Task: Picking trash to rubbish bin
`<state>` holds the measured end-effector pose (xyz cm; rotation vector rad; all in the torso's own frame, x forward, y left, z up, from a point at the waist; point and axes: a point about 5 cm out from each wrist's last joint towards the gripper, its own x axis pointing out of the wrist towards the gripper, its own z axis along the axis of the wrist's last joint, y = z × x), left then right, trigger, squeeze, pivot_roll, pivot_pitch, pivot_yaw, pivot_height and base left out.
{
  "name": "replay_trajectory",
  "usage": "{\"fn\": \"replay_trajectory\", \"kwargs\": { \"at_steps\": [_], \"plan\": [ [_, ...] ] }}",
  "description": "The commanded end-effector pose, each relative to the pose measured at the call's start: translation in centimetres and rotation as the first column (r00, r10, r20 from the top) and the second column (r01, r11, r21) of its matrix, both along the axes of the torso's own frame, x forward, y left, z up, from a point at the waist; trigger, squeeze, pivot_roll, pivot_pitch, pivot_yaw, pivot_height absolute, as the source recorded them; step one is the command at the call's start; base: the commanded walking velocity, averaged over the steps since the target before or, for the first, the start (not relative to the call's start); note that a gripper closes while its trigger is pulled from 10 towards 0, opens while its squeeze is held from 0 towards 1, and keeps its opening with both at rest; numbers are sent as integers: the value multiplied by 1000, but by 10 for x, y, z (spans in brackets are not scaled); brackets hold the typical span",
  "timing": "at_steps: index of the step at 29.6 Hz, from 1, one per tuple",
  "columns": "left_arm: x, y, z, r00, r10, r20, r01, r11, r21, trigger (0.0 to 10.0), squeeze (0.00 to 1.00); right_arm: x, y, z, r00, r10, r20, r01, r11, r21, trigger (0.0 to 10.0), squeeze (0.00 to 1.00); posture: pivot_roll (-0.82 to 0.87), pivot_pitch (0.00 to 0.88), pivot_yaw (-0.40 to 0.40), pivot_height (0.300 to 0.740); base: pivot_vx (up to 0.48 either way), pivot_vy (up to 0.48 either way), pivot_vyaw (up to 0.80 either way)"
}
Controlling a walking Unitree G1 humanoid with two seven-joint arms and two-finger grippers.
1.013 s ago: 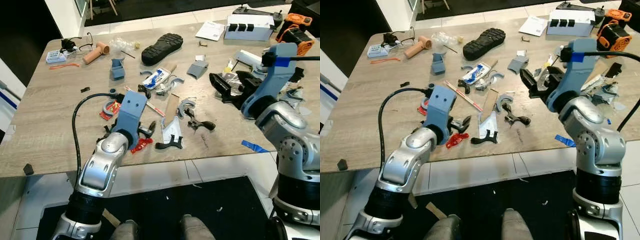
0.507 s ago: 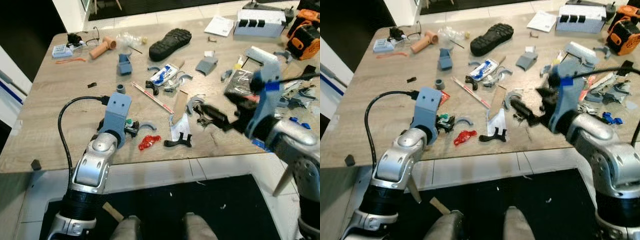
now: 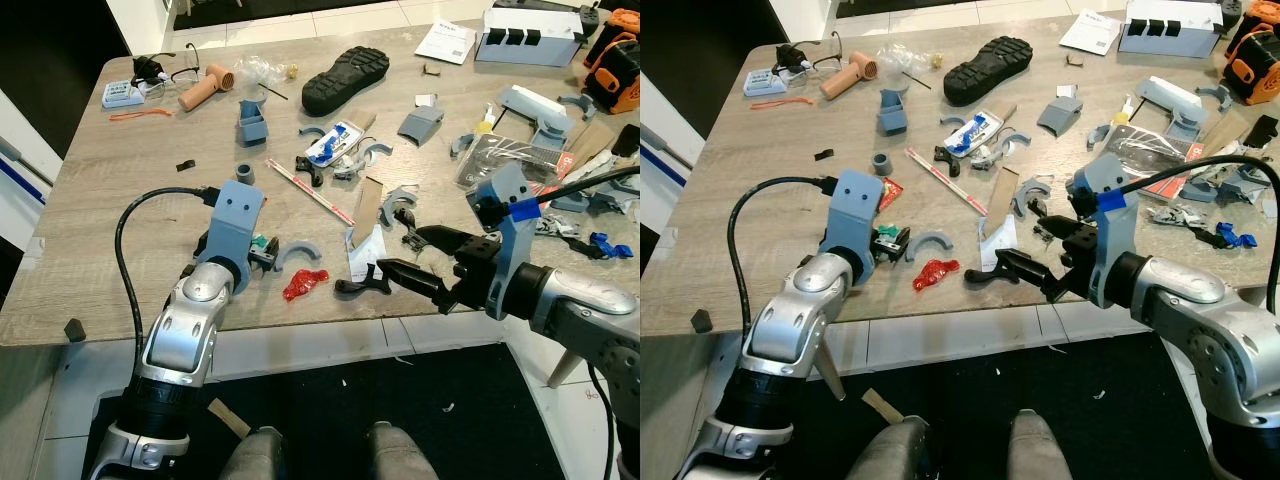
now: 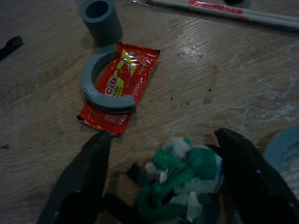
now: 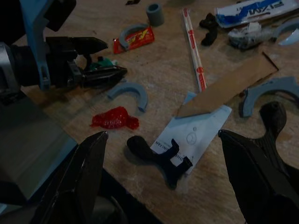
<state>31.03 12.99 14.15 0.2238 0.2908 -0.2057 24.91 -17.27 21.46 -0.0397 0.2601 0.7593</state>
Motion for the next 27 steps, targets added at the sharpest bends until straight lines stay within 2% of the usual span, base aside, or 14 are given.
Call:
{"fn": "replay_trajectory", "kwargs": {
  "at_steps": [1, 9, 17, 21, 26, 27],
  "plan": [
    [-7, 12, -22, 993, 33, -113, -28, 998, 51, 0, 0, -6, 4, 0, 999, 32, -11, -32, 999, -12, 10000, 0, -134, 195, 95, 740, 0, 0, 0],
    [-9, 11, -24, 993, 20, -120, -15, 999, 46, 0, 0, -5, 2, -3, 999, 24, -29, -25, 999, -39, 10000, 0, -133, 193, 84, 740, 0, 0, 0],
    [-9, 11, -22, 994, 23, -106, -20, 999, 33, 0, 0, 5, 0, -1, 1000, -28, -10, 27, 999, -40, 10000, 0, -129, 192, 76, 740, 0, 0, 0],
    [0, 1, 5, 1000, -2, 30, 5, 993, -118, 0, 0, 2, 7, -2, 999, 44, -7, -44, 998, -47, 10000, 0, -125, 191, 72, 740, 0, 0, 0],
    [4, 1, 20, 995, -4, 102, 21, 985, -172, 0, 0, -4, 9, -4, 995, 94, -34, -96, 994, -61, 10000, 0, -125, 191, 72, 740, 0, 0, 0],
    [8, 3, 34, 989, 12, 149, 28, 965, -261, 0, 0, -8, 9, -7, 991, 124, -57, -128, 989, -78, 10000, 0, -130, 190, 69, 740, 0, 0, 0]
  ]
}}
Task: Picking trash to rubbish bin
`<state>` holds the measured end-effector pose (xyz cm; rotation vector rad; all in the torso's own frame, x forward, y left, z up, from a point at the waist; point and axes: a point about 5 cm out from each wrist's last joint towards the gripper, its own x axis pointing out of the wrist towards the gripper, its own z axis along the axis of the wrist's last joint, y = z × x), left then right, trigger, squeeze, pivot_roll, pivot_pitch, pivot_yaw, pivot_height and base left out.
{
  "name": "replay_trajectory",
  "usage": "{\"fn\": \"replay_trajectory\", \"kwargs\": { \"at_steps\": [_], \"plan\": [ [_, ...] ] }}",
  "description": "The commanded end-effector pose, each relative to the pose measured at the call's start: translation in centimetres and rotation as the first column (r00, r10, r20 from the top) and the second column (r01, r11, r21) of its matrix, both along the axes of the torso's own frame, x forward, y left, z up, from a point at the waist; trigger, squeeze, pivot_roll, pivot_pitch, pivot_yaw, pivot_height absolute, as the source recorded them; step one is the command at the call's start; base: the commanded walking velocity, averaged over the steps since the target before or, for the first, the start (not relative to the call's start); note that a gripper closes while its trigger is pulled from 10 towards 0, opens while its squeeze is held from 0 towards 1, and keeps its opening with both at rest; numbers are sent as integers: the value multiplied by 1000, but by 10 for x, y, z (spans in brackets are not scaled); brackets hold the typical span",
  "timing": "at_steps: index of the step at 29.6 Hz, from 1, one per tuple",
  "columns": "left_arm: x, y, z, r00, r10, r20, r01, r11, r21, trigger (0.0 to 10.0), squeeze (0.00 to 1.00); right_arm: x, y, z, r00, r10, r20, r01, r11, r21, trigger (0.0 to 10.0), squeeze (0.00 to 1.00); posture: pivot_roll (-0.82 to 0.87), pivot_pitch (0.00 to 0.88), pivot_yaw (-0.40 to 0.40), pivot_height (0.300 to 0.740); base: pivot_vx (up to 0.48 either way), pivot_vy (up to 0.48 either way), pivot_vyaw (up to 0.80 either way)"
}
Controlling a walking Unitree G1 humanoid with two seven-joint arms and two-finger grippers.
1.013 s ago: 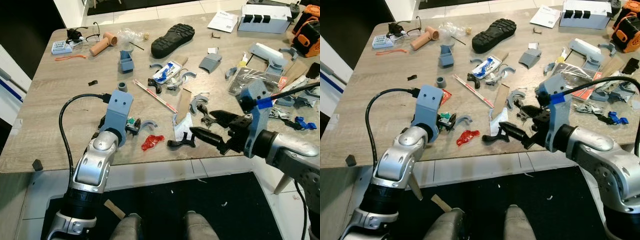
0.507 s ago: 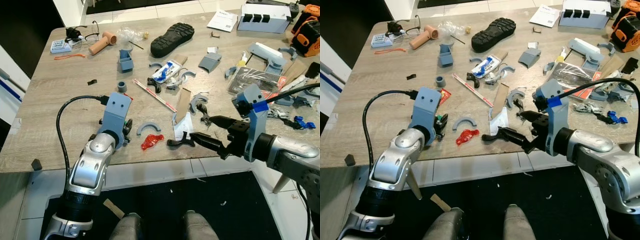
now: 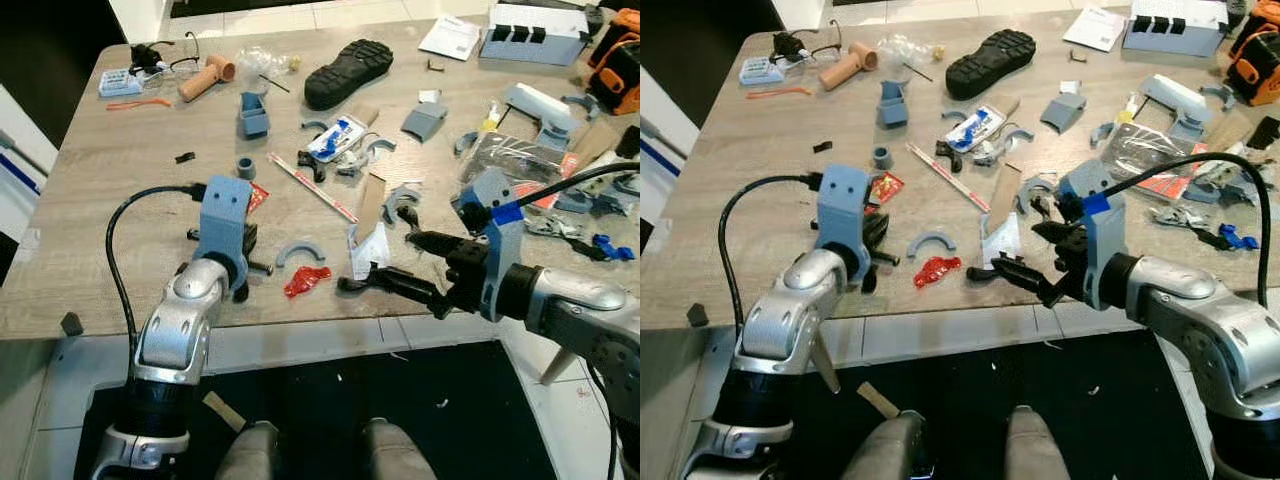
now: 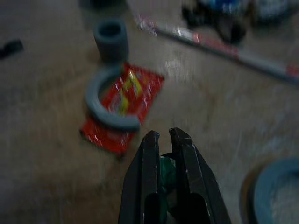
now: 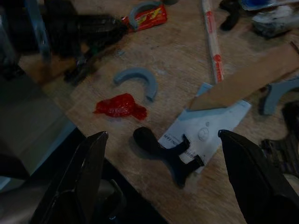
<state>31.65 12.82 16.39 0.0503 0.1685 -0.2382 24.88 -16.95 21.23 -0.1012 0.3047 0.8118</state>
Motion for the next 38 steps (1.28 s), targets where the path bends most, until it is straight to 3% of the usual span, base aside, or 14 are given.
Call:
{"fn": "replay_trajectory", "kwargs": {
  "at_steps": [1, 4, 8, 9, 10, 14, 16, 18, 19, 31, 36, 38],
  "plan": [
    [3, 6, 16, 998, 14, 64, -7, 993, -114, 0, 0, -9, 6, -6, 996, 74, -40, -75, 997, -22, 10000, 0, -130, 190, 69, 740, 0, 0, 0],
    [4, 6, 20, 997, 13, 79, -2, 990, -142, 0, 0, -10, 5, -7, 996, 81, -45, -82, 996, -25, 10000, 0, -130, 190, 69, 740, 0, 0, 0],
    [7, 6, 42, 988, -11, 154, 57, 952, -300, 0, 0, -11, 6, -12, 995, 82, -62, -84, 996, -34, 10000, 0, -132, 190, 69, 740, 0, 0, 0],
    [7, 6, 42, 988, -11, 154, 57, 952, -300, 0, 0, -11, 6, -12, 995, 82, -62, -84, 996, -34, 10000, 0, -132, 190, 69, 740, 0, 0, 0],
    [6, 2, 51, 982, -50, 185, 113, 930, -351, 0, 0, -11, 3, -14, 995, 75, -72, -79, 996, -44, 10000, 0, -126, 182, 69, 740, 0, 0, 0],
    [3, -1, 57, 973, -87, 216, 163, 916, -366, 0, 0, -12, -3, -19, 994, 65, -92, -70, 996, -53, 10000, 0, -125, 181, 67, 740, 0, 0, 0],
    [0, -7, 61, 962, -130, 238, 216, 898, -384, 5020, 0, -8, -13, -30, 992, 28, -123, -35, 998, -55, 10000, 0, -128, 178, 64, 740, 0, 0, 0],
    [-2, -9, 63, 958, -146, 246, 236, 890, -390, 5020, 0, -6, -17, -36, 991, 8, -136, -16, 998, -57, 10000, 0, -126, 178, 63, 740, 0, 0, 0],
    [-3, -11, 64, 956, -152, 250, 244, 885, -396, 10000, 0, -4, -19, -38, 991, -6, -132, 0, 999, -45, 10000, 0, -118, 176, 59, 740, 0, 0, 0],
    [-12, -12, 67, 951, -179, 254, 272, 872, -407, 10000, 0, 27, -29, -49, 978, -193, -73, 190, 980, -56, 10000, 0, -82, 182, 47, 740, 0, 0, 0],
    [-14, -11, 66, 954, -173, 246, 263, 878, -401, 10000, 0, 34, -30, -60, 969, -241, -52, 232, 963, -140, 10000, 0, -72, 194, 39, 740, 0, 0, 0],
    [-15, -12, 65, 954, -175, 242, 262, 878, -401, 10000, 0, 42, -36, -60, 952, -306, -4, 300, 938, -175, 10000, 0, -72, 197, 39, 740, 0, 0, 0]
  ]
}}
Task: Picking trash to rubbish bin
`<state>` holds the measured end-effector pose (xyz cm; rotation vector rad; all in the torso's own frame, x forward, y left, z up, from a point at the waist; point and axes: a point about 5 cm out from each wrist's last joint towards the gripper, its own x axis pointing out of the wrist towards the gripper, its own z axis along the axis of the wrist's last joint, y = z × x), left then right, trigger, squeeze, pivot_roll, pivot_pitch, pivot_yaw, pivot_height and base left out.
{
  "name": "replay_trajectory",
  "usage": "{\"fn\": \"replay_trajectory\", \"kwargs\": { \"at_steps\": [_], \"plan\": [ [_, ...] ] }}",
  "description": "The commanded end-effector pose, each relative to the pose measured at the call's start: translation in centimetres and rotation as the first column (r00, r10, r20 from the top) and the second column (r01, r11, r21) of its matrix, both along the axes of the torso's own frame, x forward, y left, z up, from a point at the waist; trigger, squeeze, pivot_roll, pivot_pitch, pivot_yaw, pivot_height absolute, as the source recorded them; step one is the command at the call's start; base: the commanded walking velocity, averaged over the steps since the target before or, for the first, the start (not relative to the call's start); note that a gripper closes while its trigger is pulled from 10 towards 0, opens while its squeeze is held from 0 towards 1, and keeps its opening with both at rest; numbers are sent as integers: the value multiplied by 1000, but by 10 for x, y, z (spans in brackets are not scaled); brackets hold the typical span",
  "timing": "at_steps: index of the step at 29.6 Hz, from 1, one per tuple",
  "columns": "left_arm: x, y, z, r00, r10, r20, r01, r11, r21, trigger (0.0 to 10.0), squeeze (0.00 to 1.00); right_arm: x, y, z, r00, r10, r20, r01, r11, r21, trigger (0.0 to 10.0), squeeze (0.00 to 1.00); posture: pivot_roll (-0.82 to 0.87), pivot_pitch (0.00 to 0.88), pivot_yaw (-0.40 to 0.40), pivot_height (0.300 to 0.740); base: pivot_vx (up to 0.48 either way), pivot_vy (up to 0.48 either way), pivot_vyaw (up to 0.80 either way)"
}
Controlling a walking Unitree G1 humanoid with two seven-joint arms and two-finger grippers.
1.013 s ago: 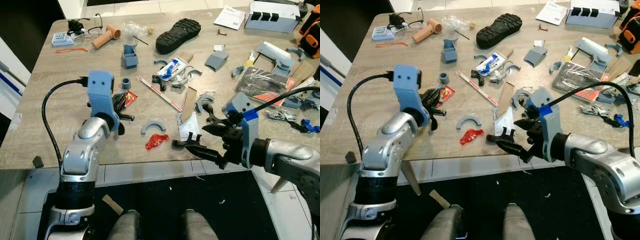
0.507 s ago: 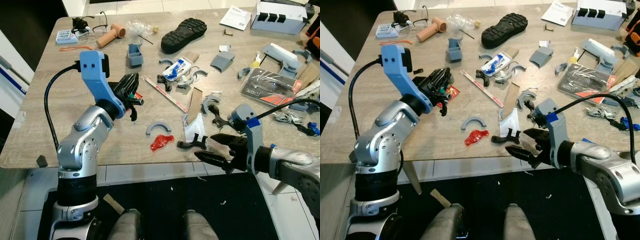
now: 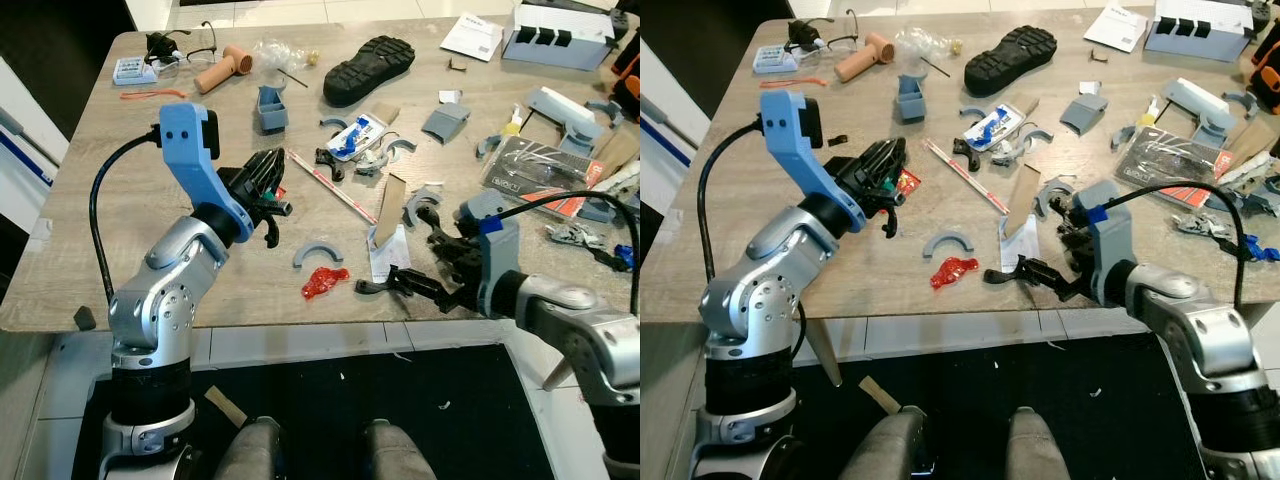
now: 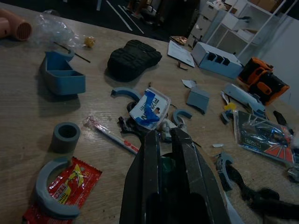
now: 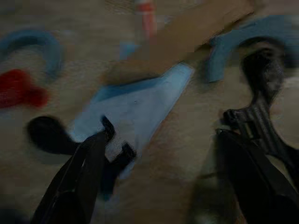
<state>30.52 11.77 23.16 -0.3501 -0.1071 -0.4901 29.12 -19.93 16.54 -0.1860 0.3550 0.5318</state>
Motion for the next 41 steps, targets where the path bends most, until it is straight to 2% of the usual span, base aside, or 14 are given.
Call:
{"fn": "replay_trajectory", "kwargs": {
  "at_steps": [1, 3, 6, 8, 12, 14, 16, 20, 26, 29, 30, 34, 36, 41],
  "plan": [
    [-4, -1, -3, 1000, -5, -12, 5, 1000, 3, 10000, 0, 2, -8, -13, 997, -73, -27, 71, 997, -43, 10000, 0, -72, 197, 39, 740, 0, 0, 0],
    [-4, -2, -3, 1000, -7, -15, 7, 1000, 2, 10000, 0, 6, -10, -9, 995, -96, 5, 96, 995, -36, 10000, 0, -73, 198, 38, 740, 0, 0, 0],
    [-6, -4, -5, 1000, -15, -24, 15, 1000, -4, 10000, 0, 17, -12, 15, 983, -134, 128, 128, 990, 55, 10000, 0, -76, 201, 37, 740, 0, 0, 0],
    [-6, -5, -6, 999, -18, -28, 18, 1000, -4, 10000, 0, 18, -13, 22, 979, -131, 157, 124, 991, 59, 10000, 0, -82, 203, 36, 740, 0, 0, 0],
    [-5, -6, -7, 999, -21, -31, 21, 1000, -3, 10000, 0, 17, -17, 24, 978, -126, 165, 127, 992, 8, 10000, 0, -95, 206, 35, 740, 0, 0, 0],
    [-5, -7, -9, 999, -25, -36, 25, 1000, -5, 10000, 0, 14, -26, 24, 974, -140, 176, 152, 987, -57, 10000, 0, -105, 210, 36, 740, 0, 0, 0],
    [-5, -7, -9, 999, -25, -36, 25, 1000, -5, 10000, 0, 14, -26, 24, 974, -140, 176, 152, 987, -57, 10000, 0, -105, 210, 36, 740, 0, 0, 0],
    [-6, -11, -11, 998, -40, -44, 40, 999, -4, 10000, 0, 11, -42, 22, 968, -173, 183, 204, 964, -170, 10000, 0, -110, 211, 39, 740, 0, 0, 0],
    [-6, -11, -11, 998, -44, -44, 44, 999, 1, 10000, 0, 9, -43, 18, 969, -181, 168, 210, 961, -181, 10000, 0, -110, 213, 43, 740, 0, 0, 0],
    [-6, -11, -11, 998, -44, -44, 44, 999, 3, 10000, 0, 9, -51, 12, 966, -209, 154, 244, 936, -254, 10000, 0, -105, 213, 43, 740, 0, 0, 0],
    [-6, -11, -11, 998, -44, -44, 45, 999, 6, 10000, 0, 9, -60, 8, 955, -255, 152, 290, 911, -294, 10000, 0, -105, 213, 44, 740, 0, 0, 0],
    [-7, -10, -11, 998, -45, -46, 45, 999, 15, 10000, 0, 9, -65, 8, 944, -295, 148, 325, 910, -257, 10000, 0, -104, 213, 48, 740, 0, 0, 0],
    [-8, -9, -12, 998, -44, -48, 45, 999, 25, 10000, 0, 10, -66, 7, 938, -317, 141, 339, 924, -177, 10000, 0, -103, 214, 50, 740, 0, 0, 0],
    [-8, -8, -12, 998, -42, -48, 44, 999, 33, 10000, 0, 11, -65, 6, 932, -329, 151, 344, 935, -87, 10000, 0, -94, 214, 54, 740, 0, 0, 0]
  ]
}}
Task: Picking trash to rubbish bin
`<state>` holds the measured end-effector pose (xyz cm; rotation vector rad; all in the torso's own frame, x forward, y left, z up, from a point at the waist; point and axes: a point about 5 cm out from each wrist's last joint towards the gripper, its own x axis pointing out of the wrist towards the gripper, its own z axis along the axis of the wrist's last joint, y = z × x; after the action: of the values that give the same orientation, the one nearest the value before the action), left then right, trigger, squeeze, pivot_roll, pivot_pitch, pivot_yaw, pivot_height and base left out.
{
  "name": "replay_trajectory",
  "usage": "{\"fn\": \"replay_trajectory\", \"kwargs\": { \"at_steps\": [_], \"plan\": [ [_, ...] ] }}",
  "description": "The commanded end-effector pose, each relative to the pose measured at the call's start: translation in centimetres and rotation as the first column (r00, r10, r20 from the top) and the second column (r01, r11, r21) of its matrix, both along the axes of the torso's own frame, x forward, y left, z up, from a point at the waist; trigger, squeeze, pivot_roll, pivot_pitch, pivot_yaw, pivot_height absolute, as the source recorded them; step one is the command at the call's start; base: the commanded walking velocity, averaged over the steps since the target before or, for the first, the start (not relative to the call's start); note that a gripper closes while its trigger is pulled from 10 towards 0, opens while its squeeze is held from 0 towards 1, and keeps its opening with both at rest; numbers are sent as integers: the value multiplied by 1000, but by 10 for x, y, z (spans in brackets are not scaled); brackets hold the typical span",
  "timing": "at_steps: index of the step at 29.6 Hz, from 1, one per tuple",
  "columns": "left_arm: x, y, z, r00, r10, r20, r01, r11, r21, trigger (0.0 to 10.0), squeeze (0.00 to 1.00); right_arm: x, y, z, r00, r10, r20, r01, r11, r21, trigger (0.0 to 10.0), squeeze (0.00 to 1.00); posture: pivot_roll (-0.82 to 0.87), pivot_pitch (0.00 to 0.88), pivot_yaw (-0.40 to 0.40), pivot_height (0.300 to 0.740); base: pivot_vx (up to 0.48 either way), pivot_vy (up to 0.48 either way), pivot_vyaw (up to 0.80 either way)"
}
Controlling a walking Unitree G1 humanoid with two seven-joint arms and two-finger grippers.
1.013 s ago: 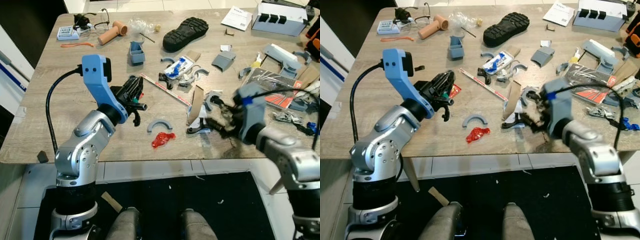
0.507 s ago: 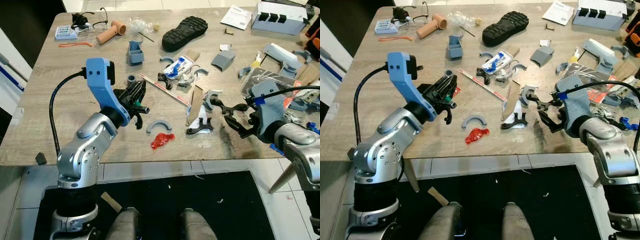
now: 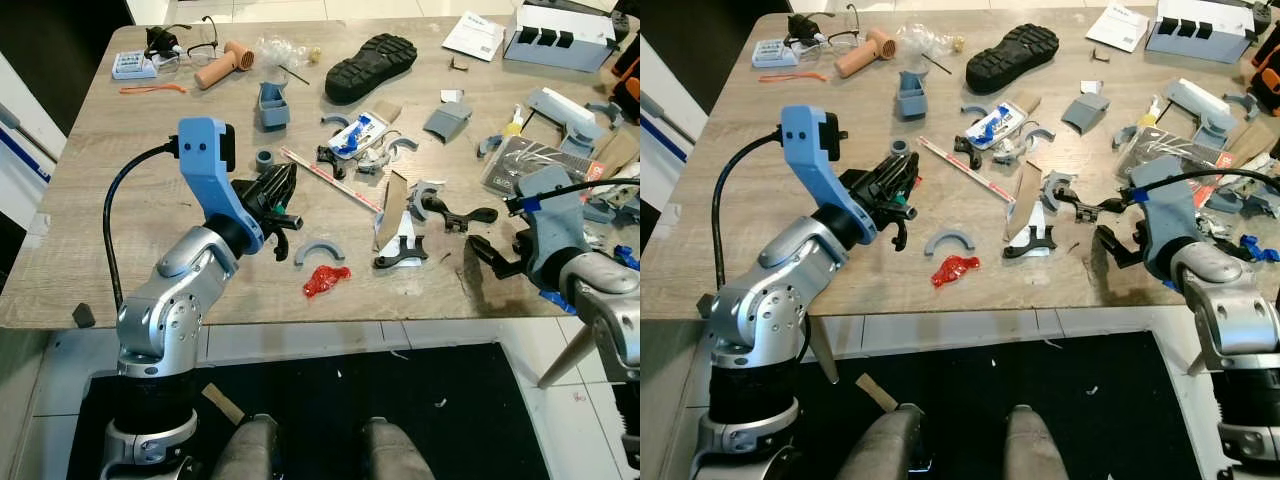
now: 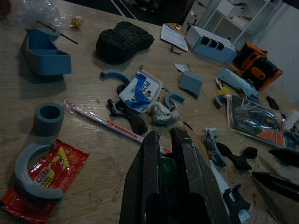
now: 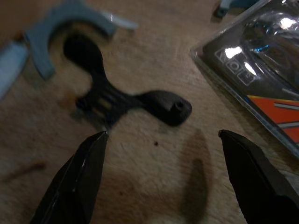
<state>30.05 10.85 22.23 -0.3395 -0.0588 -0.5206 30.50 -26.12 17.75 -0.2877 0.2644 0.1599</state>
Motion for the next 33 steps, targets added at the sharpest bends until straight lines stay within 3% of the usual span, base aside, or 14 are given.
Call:
{"fn": "replay_trajectory", "kwargs": {
  "at_steps": [1, 4, 8, 9, 10, 14, 18, 22, 25, 33],
  "plan": [
    [-3, 1, -2, 1000, -5, -9, 5, 1000, 14, 10000, 0, -1, -4, -6, 1000, -10, 10, 9, 998, 67, 10000, 0, -92, 213, 57, 740, 0, 0, 0],
    [-3, 2, -2, 1000, -4, -9, 4, 1000, 16, 10000, 0, 0, -4, -5, 999, -17, 34, 13, 994, 105, 10000, 0, -90, 214, 58, 740, 0, 0, 0],
    [-3, 2, -1, 1000, -8, -7, 8, 1000, 26, 10000, 0, 7, -2, 3, 991, -25, 133, -9, 969, 248, 10000, 0, -82, 213, 66, 740, 0, 0, 0],
    [-3, 2, -1, 1000, -8, -7, 8, 1000, 26, 10000, 0, 7, -2, 3, 991, -25, 133, -9, 969, 248, 10000, 0, -82, 213, 66, 740, 0, 0, 0],
    [-4, 2, -1, 1000, -9, -6, 10, 1000, 28, 10000, 0, 10, 0, 9, 983, -32, 181, -26, 950, 310, 10000, 0, -81, 212, 68, 740, 0, 0, 0],
    [-4, 2, 0, 1000, -11, -5, 11, 1000, 30, 10000, 0, 12, 0, 14, 975, -46, 216, -35, 934, 355, 10000, 0, -80, 212, 70, 740, 0, 0, 0],
    [-4, 1, 0, 1000, -16, -4, 16, 999, 34, 10000, 0, 18, -9, 16, 958, -133, 253, 20, 914, 406, 10000, 0, -75, 208, 78, 740, 0, 0, 0],
    [-4, 1, 0, 1000, -19, -4, 20, 999, 37, 10000, 0, 23, -17, 7, 954, -211, 212, 112, 909, 403, 10000, 0, -71, 205, 79, 740, 0, 0, 0],
    [-5, 2, 0, 1000, -20, -3, 20, 999, 42, 10000, 0, 24, -17, -21, 966, -250, 73, 209, 912, 352, 10000, 0, -68, 202, 80, 740, 0, 0, 0],
    [-6, 2, 1, 1000, -20, -4, 20, 999, 46, 10000, 0, 22, -7, -37, 983, -185, -8, 177, 926, 332, 10000, 0, -66, 204, 78, 740, 0, 0, 0]
  ]
}}
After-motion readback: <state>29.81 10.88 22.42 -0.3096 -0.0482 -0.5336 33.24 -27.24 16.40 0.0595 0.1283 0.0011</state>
